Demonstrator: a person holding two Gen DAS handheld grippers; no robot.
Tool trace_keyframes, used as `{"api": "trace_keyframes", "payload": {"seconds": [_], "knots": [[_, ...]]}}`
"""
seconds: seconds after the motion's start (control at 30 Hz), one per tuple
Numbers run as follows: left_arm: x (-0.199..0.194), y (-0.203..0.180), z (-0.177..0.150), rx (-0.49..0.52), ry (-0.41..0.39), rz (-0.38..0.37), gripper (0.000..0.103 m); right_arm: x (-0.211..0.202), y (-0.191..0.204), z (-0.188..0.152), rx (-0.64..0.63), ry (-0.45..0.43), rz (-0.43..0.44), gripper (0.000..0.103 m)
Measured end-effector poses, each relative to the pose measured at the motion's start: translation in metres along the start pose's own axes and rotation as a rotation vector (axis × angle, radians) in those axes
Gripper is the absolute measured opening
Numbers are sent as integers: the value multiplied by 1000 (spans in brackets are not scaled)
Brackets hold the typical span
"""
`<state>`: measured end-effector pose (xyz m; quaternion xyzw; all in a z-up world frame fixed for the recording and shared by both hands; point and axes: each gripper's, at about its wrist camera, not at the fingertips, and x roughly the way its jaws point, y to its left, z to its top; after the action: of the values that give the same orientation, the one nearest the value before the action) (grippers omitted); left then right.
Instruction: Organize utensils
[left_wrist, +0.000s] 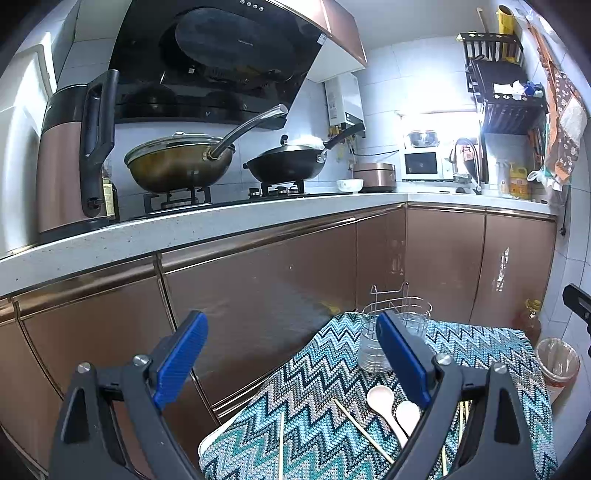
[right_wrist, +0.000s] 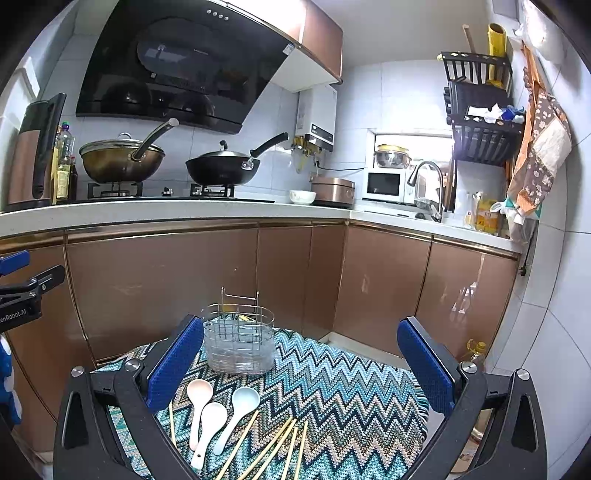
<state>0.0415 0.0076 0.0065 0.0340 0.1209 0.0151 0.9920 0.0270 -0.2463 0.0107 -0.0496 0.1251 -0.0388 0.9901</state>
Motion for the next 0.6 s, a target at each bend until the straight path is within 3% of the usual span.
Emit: {"api": "trace_keyframes", "payload": {"seconds": [0.6], "knots": [[19, -5, -9, 3, 30, -8, 92, 13, -4, -5, 8, 32, -10, 103]]}}
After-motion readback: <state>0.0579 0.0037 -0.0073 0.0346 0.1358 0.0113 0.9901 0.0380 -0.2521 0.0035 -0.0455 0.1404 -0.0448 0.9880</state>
